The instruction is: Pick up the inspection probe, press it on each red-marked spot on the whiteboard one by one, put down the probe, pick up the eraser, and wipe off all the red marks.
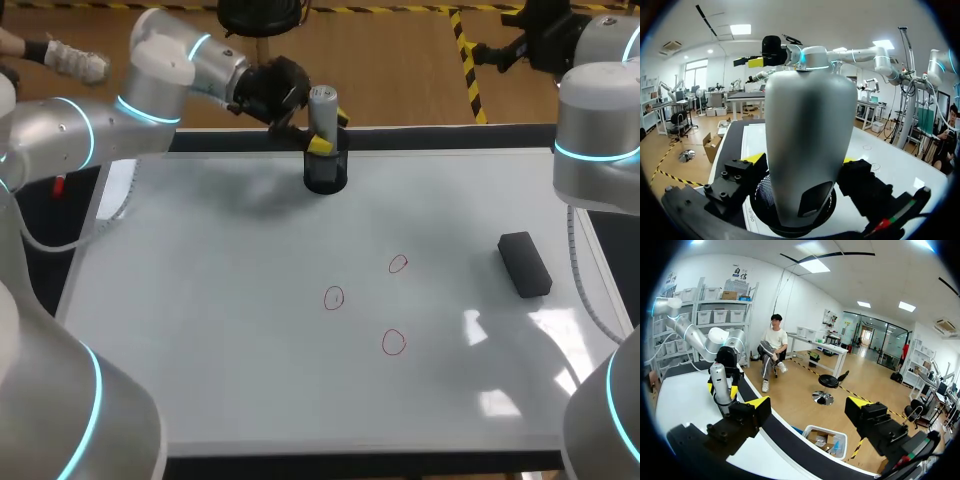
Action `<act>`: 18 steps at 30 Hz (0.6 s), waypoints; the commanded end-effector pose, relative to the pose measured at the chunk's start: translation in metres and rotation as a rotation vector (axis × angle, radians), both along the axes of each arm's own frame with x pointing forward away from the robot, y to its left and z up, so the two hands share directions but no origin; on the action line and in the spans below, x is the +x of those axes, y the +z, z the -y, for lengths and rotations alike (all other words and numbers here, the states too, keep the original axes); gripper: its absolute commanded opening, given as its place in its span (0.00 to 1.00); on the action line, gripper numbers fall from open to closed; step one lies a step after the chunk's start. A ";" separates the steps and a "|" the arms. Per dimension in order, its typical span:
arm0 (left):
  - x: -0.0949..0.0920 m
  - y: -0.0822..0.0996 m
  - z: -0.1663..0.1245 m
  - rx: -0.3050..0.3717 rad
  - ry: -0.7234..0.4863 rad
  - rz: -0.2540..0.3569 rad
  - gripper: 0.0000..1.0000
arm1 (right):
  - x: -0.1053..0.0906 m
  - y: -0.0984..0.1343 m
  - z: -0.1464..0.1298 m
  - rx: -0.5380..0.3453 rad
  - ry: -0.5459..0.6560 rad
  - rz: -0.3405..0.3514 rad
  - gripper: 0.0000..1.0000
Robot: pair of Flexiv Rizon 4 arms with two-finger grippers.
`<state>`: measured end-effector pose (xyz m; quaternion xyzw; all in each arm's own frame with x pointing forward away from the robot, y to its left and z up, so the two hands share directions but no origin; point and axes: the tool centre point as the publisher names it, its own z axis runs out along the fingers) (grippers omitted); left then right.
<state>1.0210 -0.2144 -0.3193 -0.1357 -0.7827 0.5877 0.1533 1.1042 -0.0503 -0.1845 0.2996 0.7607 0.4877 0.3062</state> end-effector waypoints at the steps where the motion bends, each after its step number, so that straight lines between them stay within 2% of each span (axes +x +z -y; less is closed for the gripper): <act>1: 0.005 -0.003 0.000 -0.005 -0.024 -0.008 0.00 | 0.000 0.000 0.000 0.000 0.000 0.000 1.00; 18: -0.001 0.005 -0.002 -0.018 -0.011 0.011 0.00 | 0.000 0.000 0.000 0.000 0.000 0.000 1.00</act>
